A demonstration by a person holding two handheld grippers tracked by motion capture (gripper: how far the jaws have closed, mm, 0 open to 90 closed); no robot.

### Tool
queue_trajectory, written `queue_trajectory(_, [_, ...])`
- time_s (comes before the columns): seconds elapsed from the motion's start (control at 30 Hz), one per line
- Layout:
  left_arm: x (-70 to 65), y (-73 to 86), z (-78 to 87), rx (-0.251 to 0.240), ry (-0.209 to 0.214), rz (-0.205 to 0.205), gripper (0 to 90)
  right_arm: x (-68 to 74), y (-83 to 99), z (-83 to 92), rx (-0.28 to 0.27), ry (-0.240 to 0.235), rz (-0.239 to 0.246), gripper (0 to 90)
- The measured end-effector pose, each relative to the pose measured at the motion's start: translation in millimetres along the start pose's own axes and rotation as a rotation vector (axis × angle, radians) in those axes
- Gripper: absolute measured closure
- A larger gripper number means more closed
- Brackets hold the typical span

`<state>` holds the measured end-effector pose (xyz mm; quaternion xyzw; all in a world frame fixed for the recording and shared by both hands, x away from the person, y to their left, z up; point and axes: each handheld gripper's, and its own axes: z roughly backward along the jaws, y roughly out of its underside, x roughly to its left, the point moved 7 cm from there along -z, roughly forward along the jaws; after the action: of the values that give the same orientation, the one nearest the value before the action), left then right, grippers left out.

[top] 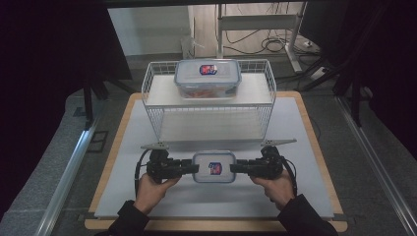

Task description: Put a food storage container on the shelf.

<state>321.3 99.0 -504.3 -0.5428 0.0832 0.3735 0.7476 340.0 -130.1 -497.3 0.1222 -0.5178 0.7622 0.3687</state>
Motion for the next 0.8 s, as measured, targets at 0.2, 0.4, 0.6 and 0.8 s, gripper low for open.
queue_trajectory(0.2, [-4.9, -22.2, 11.0, -0.022, -0.008, -0.025, 57.2, 8.7, -23.8, 5.2, -0.005, 0.001, 0.034, 58.9])
queue_trajectory(0.4, [-7.6, -41.9, 20.5, -0.035, -0.023, -0.037, 57.3, 14.9, -48.0, 7.8, -0.029, -0.007, 0.052, 58.9])
queue_trajectory(0.6, [-7.6, -62.7, 27.3, -0.04, -0.025, -0.04, 57.3, 18.4, -69.5, 10.1, -0.05, -0.011, 0.055, 58.9])
queue_trajectory(0.8, [-7.6, -82.0, 33.4, -0.059, -0.03, -0.046, 57.3, 21.6, -92.2, 13.1, -0.061, -0.01, 0.057, 58.8])
